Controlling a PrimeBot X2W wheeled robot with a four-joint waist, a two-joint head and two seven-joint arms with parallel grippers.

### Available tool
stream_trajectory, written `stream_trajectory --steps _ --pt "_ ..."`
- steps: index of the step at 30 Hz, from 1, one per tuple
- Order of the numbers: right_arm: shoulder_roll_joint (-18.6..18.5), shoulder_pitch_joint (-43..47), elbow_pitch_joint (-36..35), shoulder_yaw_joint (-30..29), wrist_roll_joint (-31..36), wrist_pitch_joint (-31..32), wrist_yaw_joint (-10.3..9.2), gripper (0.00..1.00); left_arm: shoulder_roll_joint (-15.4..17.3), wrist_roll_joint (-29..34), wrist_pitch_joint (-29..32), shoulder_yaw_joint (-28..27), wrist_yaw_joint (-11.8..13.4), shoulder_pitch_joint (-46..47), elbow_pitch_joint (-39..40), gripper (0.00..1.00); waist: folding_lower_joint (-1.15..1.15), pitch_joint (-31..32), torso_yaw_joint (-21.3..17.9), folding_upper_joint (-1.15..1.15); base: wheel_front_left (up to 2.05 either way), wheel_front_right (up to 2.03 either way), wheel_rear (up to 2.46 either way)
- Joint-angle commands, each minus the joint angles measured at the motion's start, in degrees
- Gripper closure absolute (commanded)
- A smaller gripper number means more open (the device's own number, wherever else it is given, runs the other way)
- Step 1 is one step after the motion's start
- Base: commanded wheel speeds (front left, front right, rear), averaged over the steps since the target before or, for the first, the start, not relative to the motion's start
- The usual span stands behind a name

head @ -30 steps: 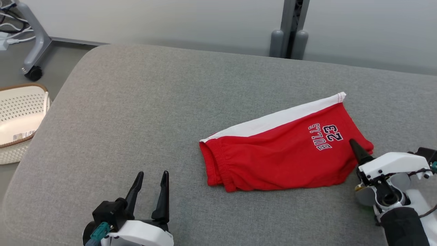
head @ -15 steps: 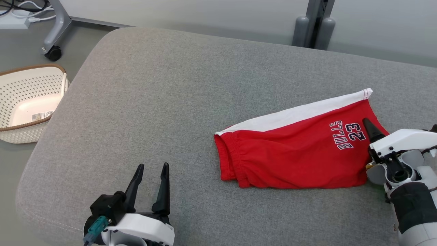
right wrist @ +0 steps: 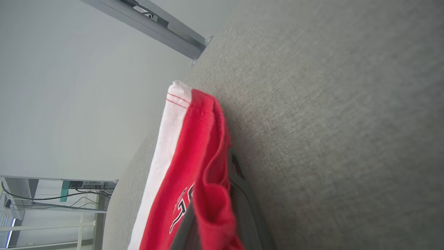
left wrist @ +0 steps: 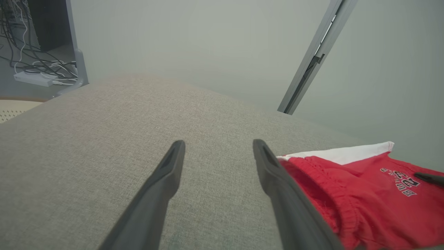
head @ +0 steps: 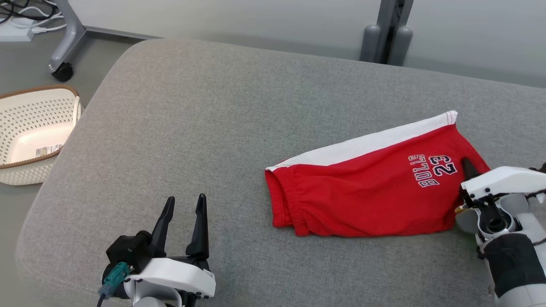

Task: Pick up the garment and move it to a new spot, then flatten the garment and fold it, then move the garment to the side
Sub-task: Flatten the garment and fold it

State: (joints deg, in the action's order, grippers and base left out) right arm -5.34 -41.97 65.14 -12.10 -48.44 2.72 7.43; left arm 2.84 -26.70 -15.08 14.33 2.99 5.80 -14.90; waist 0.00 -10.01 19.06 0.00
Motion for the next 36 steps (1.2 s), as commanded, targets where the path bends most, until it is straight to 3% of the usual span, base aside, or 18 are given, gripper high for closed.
stream_trajectory --steps 1,11,18,27,36 --pt "-0.7 1.2 -0.3 -0.2 -0.6 -0.8 0.11 1.00 0.2 -0.2 0.0 -0.1 -0.2 0.2 0.0 0.00 0.00 0.6 -0.3 0.00 0.00 0.00 0.00" --pt "-2.4 6.1 -0.4 -2.3 -3.1 -6.2 0.12 1.00 0.2 -0.9 0.0 -0.2 -0.1 -1.9 -1.4 0.00 0.00 5.0 -2.7 0.00 0.00 0.00 0.00" --pt "-0.9 11.0 1.2 -5.7 -6.0 -10.0 0.12 1.00 0.2 -1.1 0.0 -0.8 -0.1 -3.4 -1.8 0.00 0.00 8.1 -4.8 0.00 0.00 0.00 0.00" --pt "0.2 12.0 0.3 -4.8 -5.1 -12.5 0.12 1.00 0.2 -1.2 0.0 -1.1 -0.3 -3.8 -1.9 0.00 0.00 9.7 -6.6 0.00 0.00 0.00 0.00" --pt "0.9 11.5 -7.0 0.8 -2.2 -12.7 0.12 1.00 0.2 -3.1 0.0 -1.2 0.1 -4.4 -2.1 0.00 0.00 11.2 -5.8 0.00 0.00 0.00 0.00"
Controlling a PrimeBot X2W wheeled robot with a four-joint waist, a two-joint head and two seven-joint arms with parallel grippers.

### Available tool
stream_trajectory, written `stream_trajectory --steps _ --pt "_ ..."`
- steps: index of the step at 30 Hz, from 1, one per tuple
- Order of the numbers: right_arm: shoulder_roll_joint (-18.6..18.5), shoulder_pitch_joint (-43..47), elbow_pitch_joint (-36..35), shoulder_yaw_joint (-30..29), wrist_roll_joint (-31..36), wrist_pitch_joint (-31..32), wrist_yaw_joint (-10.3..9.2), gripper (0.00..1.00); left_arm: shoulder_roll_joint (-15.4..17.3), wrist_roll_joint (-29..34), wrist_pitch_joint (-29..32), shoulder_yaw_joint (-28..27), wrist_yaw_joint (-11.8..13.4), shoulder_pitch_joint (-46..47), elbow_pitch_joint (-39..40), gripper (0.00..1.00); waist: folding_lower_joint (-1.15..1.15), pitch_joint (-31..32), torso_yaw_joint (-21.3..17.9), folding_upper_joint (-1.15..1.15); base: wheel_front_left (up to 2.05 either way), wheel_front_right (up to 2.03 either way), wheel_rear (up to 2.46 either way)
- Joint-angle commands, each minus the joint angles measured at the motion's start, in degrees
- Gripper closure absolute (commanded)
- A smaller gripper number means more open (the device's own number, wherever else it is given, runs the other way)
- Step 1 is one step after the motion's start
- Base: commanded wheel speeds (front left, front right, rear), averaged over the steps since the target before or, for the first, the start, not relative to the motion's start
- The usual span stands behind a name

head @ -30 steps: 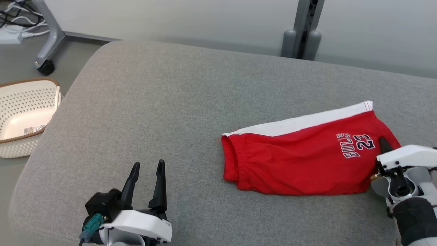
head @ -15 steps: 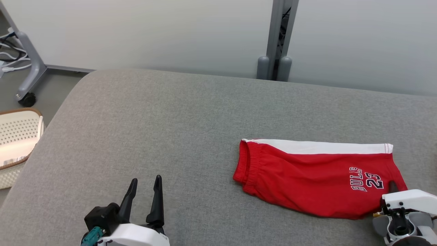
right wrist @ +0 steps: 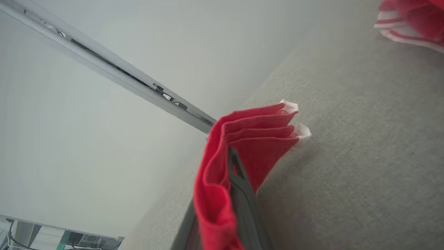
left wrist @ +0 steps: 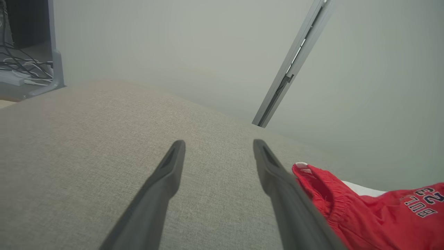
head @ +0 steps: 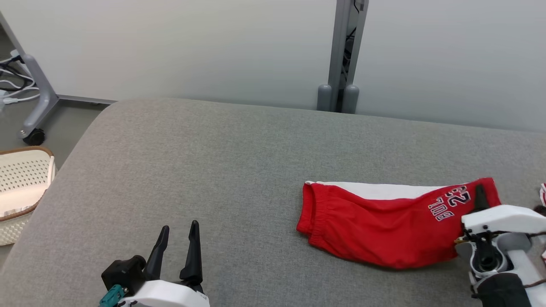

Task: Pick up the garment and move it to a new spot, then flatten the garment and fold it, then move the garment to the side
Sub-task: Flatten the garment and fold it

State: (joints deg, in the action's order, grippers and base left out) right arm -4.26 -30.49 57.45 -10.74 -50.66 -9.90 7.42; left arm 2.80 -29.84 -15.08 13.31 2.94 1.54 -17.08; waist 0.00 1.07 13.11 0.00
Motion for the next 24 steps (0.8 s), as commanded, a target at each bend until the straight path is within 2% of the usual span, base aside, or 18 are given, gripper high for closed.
stream_trajectory --steps 1,5,13,18,24 --pt "0.0 0.5 -0.6 0.4 0.4 0.3 0.13 1.00 0.2 0.0 0.0 -0.2 0.3 -0.2 0.1 0.00 0.00 0.3 0.3 0.00 0.00 0.00 0.00" --pt "0.9 1.8 -6.9 5.4 0.7 1.8 0.13 1.00 0.3 -0.5 0.0 -0.2 0.4 -0.4 0.0 0.00 0.00 1.1 1.8 0.00 0.00 0.00 0.00" --pt "1.1 4.7 -17.1 16.1 -4.0 6.0 0.13 1.00 0.2 -0.5 0.0 -1.1 0.1 -1.5 -0.7 0.00 0.00 1.0 4.5 0.00 0.00 0.00 0.00" --pt "1.1 5.7 -18.4 22.0 -5.9 5.9 0.13 1.00 0.2 -0.9 0.0 -0.9 -0.1 -1.0 -1.0 0.00 0.00 -0.4 6.3 0.00 0.00 0.00 0.00" --pt "1.1 4.7 -15.2 26.9 -7.9 4.9 0.13 1.00 0.2 -1.9 0.0 -0.1 0.0 0.5 -0.9 0.00 0.00 -2.5 8.7 0.00 0.00 0.00 0.00"
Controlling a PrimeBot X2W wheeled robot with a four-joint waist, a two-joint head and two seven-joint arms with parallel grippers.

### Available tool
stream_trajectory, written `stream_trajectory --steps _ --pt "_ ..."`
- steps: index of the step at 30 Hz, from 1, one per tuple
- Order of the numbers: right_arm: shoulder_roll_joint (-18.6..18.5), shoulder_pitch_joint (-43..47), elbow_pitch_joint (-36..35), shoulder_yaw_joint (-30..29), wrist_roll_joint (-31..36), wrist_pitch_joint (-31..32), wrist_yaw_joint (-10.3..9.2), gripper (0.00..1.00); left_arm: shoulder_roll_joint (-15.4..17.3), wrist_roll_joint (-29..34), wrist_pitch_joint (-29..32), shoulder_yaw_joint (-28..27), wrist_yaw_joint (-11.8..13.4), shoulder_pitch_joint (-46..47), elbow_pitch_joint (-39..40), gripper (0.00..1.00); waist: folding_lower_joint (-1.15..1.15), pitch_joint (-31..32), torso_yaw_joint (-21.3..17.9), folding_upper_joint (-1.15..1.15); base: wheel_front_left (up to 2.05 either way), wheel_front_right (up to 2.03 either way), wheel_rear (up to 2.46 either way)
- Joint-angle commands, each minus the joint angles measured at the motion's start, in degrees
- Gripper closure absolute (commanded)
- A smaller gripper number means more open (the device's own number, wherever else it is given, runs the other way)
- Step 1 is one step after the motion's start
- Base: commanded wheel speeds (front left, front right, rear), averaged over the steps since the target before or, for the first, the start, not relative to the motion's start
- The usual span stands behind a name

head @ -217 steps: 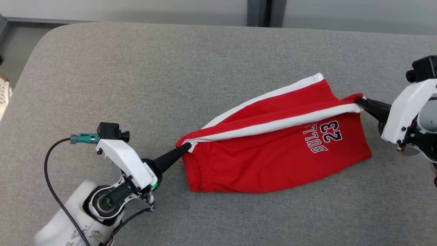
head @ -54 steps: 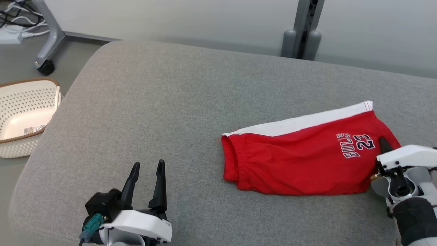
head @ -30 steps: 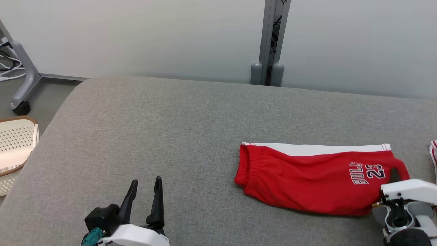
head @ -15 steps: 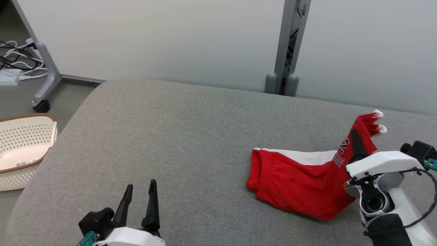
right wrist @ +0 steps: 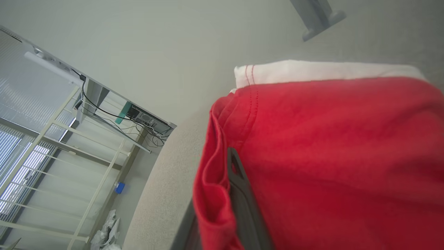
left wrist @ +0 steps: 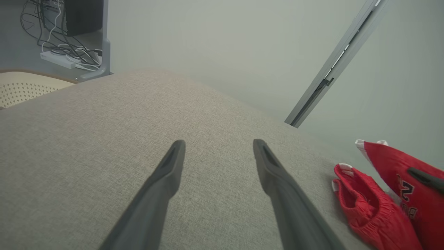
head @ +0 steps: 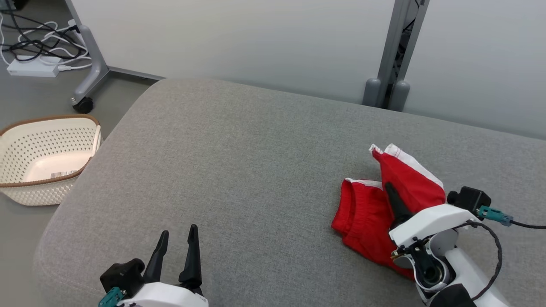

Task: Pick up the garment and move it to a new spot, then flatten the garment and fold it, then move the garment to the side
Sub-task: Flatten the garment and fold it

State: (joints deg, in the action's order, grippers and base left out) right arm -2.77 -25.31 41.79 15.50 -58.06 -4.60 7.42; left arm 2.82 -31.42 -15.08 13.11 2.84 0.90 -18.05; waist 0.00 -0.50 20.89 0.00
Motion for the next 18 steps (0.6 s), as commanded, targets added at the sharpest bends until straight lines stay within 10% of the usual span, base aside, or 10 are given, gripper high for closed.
stream_trajectory --steps 1,13,15,18 --pt "-0.3 -0.9 1.1 1.6 -0.8 -0.5 0.13 1.00 0.2 -0.4 0.0 0.2 0.1 1.2 0.1 0.00 0.00 -1.3 1.2 0.00 0.00 0.00 0.00" --pt "-0.3 -4.2 9.2 10.6 -7.2 -3.0 0.13 0.97 0.2 -2.2 0.0 1.8 0.7 2.3 0.3 0.00 0.00 -3.9 3.5 0.00 0.00 0.00 0.00" --pt "-0.4 -4.9 10.4 11.8 -8.1 -3.6 0.13 0.00 0.2 -2.5 0.0 1.9 0.7 2.3 0.3 0.00 0.00 -4.1 3.6 0.00 0.00 0.00 0.00" --pt "-0.3 -5.6 11.4 13.6 -9.5 -4.1 0.13 0.00 0.2 -2.5 0.0 1.7 0.9 2.3 0.3 0.00 0.00 -4.2 3.4 0.00 0.00 0.00 0.00"
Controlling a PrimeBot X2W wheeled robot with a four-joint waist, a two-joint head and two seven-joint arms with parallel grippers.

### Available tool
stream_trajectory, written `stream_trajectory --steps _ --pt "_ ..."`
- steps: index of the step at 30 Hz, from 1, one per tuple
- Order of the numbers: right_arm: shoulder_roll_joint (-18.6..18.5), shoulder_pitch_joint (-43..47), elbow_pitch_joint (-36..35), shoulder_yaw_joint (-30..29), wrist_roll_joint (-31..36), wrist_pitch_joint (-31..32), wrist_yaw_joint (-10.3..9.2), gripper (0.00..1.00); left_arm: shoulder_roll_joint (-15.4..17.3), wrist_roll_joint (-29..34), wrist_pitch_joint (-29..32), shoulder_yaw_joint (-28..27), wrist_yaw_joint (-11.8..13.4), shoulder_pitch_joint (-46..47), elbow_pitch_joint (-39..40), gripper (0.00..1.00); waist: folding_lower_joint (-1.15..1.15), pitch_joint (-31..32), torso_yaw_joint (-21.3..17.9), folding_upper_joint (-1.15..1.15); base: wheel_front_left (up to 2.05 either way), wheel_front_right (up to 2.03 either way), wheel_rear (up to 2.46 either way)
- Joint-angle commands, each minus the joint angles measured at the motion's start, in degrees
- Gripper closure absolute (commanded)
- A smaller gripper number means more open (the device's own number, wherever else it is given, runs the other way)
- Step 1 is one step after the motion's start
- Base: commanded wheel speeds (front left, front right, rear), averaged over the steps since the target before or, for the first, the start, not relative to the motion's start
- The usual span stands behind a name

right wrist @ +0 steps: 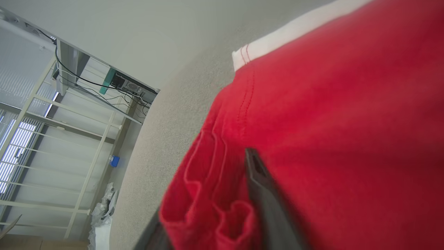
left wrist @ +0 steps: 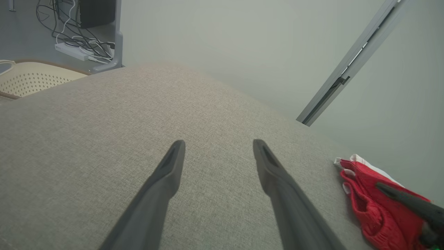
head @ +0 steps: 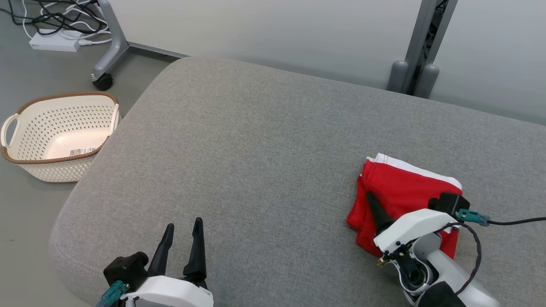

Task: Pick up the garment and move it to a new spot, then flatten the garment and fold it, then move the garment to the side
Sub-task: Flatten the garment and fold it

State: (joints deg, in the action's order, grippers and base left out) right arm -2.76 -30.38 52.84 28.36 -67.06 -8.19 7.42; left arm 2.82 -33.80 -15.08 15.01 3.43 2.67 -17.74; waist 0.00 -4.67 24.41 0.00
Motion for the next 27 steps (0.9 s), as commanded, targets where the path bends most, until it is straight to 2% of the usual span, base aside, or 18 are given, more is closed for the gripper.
stream_trajectory --steps 1,6,11,17,19,22,27 --pt "-0.3 -0.7 0.0 1.5 -1.1 -0.6 0.13 0.00 0.2 -0.2 0.0 -0.4 0.3 0.5 0.0 0.00 0.00 0.1 -0.3 0.00 0.00 0.00 0.00" --pt "-0.3 -0.1 -1.3 4.9 -3.9 0.4 0.13 0.00 0.2 -0.1 0.0 -0.3 0.2 0.6 -0.5 0.00 0.00 0.9 -1.3 0.00 0.00 0.00 0.00" --pt "-0.3 0.5 -5.6 9.2 -8.1 1.5 0.13 0.00 0.2 0.6 0.0 -0.8 0.0 0.3 -0.8 0.00 0.00 2.6 -3.6 0.00 0.00 0.00 0.00" --pt "-0.4 -1.2 -7.8 11.3 -9.5 -1.5 0.13 0.00 0.2 1.5 0.0 -1.9 -0.3 0.0 -0.4 0.00 0.00 4.6 -7.3 0.00 0.00 0.00 0.00" --pt "-0.7 -2.0 -7.4 11.1 -7.8 -2.8 0.13 0.00 0.2 1.5 0.0 -2.3 -0.3 0.0 0.2 0.00 0.00 5.2 -8.8 0.00 0.00 0.00 0.00" --pt "-3.1 -3.3 -6.3 10.9 -3.6 -5.1 0.13 0.00 0.2 1.8 0.0 -2.4 -0.7 0.2 1.1 0.00 0.00 6.0 -11.0 0.00 0.00 0.00 0.00" --pt "-7.9 -5.8 -4.5 10.5 9.7 -7.0 0.13 0.00 0.2 2.6 0.0 -2.9 -1.1 0.2 3.0 0.00 0.00 6.8 -14.8 0.00 0.00 0.00 0.00"
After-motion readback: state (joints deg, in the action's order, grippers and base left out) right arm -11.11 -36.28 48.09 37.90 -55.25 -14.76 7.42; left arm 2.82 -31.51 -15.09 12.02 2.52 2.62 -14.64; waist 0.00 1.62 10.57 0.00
